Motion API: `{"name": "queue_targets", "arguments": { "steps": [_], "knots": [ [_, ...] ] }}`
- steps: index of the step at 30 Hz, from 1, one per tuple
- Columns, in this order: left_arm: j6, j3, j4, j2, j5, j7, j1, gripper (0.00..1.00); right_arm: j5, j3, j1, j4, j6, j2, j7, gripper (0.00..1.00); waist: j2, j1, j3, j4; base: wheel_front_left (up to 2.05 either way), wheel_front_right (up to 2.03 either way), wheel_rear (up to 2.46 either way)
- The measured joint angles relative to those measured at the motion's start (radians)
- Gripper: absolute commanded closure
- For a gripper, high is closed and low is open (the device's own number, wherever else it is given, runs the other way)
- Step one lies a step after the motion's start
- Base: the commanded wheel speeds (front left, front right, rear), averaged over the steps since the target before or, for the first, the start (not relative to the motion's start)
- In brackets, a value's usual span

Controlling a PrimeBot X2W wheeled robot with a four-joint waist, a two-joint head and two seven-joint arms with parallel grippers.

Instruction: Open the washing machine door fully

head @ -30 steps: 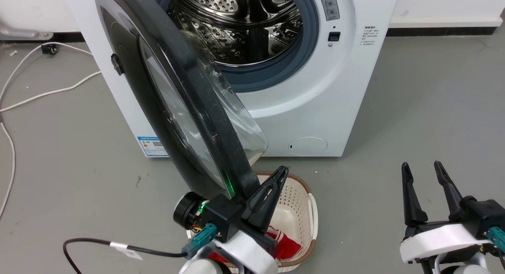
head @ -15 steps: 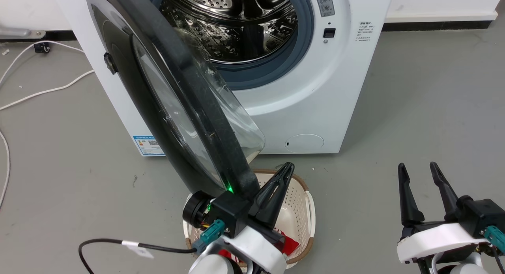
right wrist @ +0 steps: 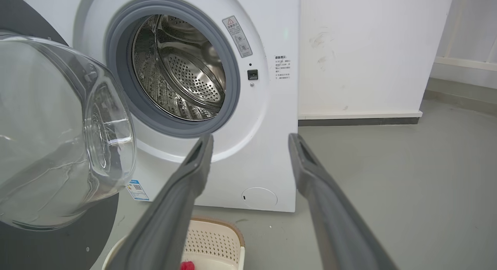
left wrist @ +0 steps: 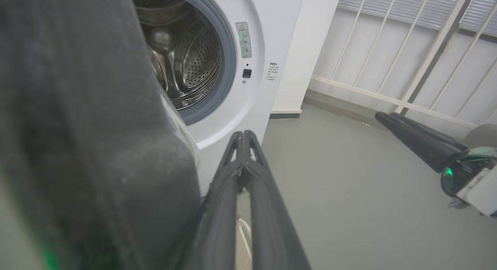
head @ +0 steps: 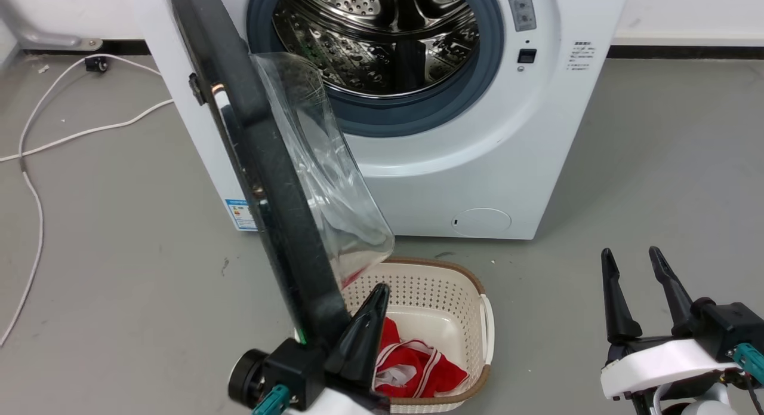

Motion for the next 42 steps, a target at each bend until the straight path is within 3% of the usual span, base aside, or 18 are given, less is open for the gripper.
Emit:
{"name": "queue_targets", "arguments": {
  "steps": [14,27,35,42],
  "knots": [
    [0.084,0.063,-0.116,0.068,-0.009,0.022,0.149,1.00,-0.008,-0.019,0.005,-0.005,0.000,0.000,0.002,0.00,0.0000,0.0000,0.002,0.109,0.00,0.00,0.00],
    [0.154,0.224,-0.173,0.154,-0.041,0.016,0.196,1.00,-0.009,-0.021,0.004,-0.013,0.000,0.000,0.015,0.00,-0.0001,0.0000,0.016,0.195,0.00,0.00,0.00],
    [0.147,0.362,-0.130,0.206,-0.127,0.001,0.164,1.00,-0.019,-0.019,-0.007,-0.022,0.000,0.000,0.027,0.00,0.0000,0.0000,0.032,0.210,0.00,0.00,0.00],
    [0.136,0.488,0.000,0.246,-0.197,-0.046,0.079,1.00,-0.027,-0.022,-0.021,-0.036,0.000,0.000,0.036,0.00,0.0000,0.0001,0.057,0.208,0.00,0.00,0.00]
  ]
}}
